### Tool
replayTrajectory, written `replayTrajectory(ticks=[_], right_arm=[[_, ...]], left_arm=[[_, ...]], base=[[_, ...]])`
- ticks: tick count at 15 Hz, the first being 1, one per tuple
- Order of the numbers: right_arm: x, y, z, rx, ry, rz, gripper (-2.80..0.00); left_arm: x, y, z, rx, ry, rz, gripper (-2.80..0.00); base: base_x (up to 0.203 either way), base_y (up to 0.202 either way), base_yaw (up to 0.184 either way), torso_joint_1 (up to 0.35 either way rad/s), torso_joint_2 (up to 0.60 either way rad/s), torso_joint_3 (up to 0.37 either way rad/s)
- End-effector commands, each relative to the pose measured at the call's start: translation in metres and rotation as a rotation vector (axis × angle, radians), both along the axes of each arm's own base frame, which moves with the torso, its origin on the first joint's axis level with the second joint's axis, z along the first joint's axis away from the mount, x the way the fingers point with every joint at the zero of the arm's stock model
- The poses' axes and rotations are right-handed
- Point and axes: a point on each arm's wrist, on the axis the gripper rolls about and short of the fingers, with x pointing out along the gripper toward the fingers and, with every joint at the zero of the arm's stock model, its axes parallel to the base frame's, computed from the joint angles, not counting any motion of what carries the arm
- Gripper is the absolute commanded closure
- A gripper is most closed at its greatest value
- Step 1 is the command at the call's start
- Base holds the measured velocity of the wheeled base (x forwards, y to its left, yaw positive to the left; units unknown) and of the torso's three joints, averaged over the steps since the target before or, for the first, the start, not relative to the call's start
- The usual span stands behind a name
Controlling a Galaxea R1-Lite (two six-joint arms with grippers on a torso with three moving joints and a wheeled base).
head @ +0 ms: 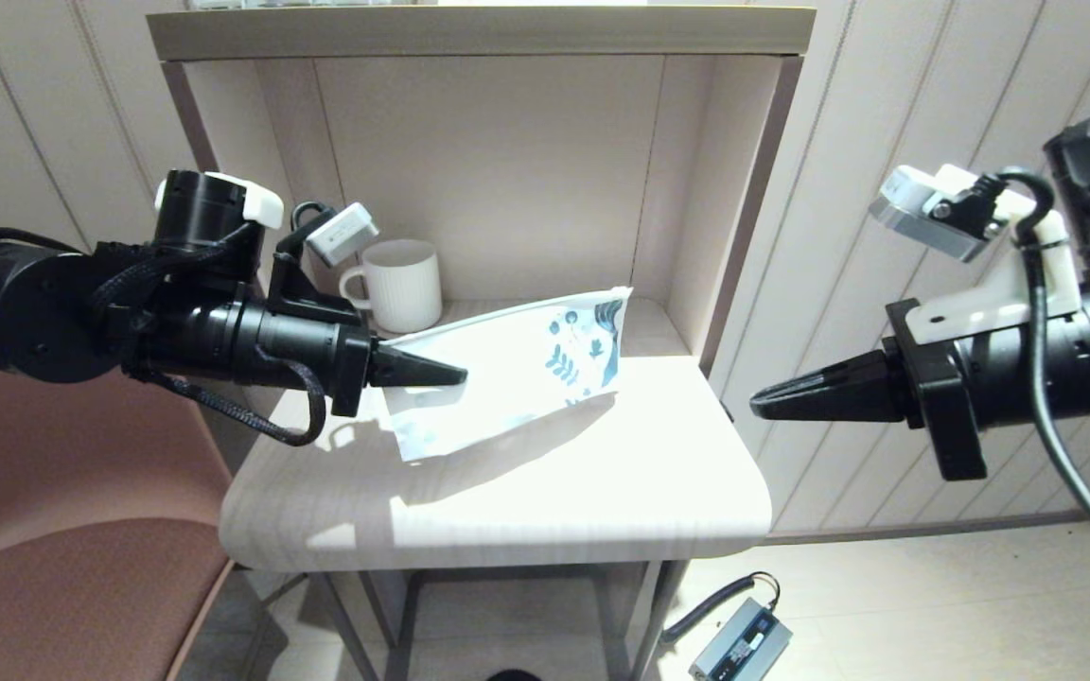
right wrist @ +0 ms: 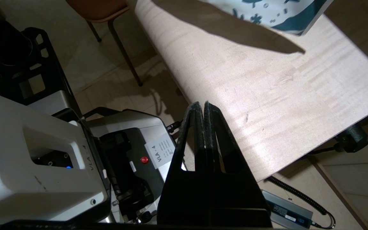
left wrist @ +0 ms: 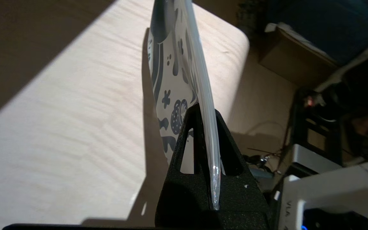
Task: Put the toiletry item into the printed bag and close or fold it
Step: Close the strorage bag and place it on the desk
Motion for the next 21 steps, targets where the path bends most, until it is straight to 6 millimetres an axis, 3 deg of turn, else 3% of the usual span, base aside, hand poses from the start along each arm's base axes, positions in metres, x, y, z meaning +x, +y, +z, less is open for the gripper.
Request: replayTrajectory(ticks=[1, 4, 5, 10, 14, 17, 18, 19, 21], right_arm=[[-0.009, -0.002, 0.001, 0.004, -0.004, 0.007, 0.0], [-0.013, -0.004, 0.0, 0.004, -0.005, 0.007, 0.0], [-0.014, -0.004, 0.0, 0.005, -0.002, 0.007, 0.0], [-0.014, -0.004, -0.003, 0.001, 0.004, 0.01, 0.0], [-0.014, -0.004, -0.004, 0.001, 0.01, 0.008, 0.0], [-0.017, -0.005, -0.002, 0.005, 0.001, 0.008, 0.0], [-0.018, -0.006, -0.001, 0.006, -0.001, 0.008, 0.0], [-0.021, -0.007, 0.0, 0.01, -0.008, 0.008, 0.0], [-0.027, -0.01, 0.002, 0.013, -0.019, 0.005, 0.0]], left_arm=[[0.016, -0.001, -0.009, 0.013, 0.01, 0.079, 0.0], [0.016, -0.001, -0.008, 0.001, 0.028, 0.099, 0.0], [0.015, -0.001, -0.008, 0.001, 0.031, 0.1, -2.8], [0.014, -0.001, -0.005, -0.003, 0.019, 0.095, -2.8], [0.009, 0.017, 0.015, -0.023, -0.039, 0.146, -2.8], [-0.012, 0.034, 0.045, -0.052, -0.12, 0.186, -2.8], [-0.024, 0.038, 0.054, -0.061, -0.146, 0.187, -0.78], [-0.036, 0.041, 0.058, -0.064, -0.164, 0.187, 0.0], [-0.066, 0.048, 0.066, -0.071, -0.197, 0.19, 0.0]], base=[[0.0, 0.0, 0.0, 0.0, 0.0, 0.0], [0.0, 0.0, 0.0, 0.0, 0.0, 0.0], [0.0, 0.0, 0.0, 0.0, 0.0, 0.0], [0.0, 0.0, 0.0, 0.0, 0.0, 0.0], [0.0, 0.0, 0.0, 0.0, 0.0, 0.0], [0.0, 0.0, 0.0, 0.0, 0.0, 0.0], [0.0, 0.0, 0.0, 0.0, 0.0, 0.0], [0.0, 0.0, 0.0, 0.0, 0.0, 0.0], [0.0, 0.0, 0.0, 0.0, 0.0, 0.0]])
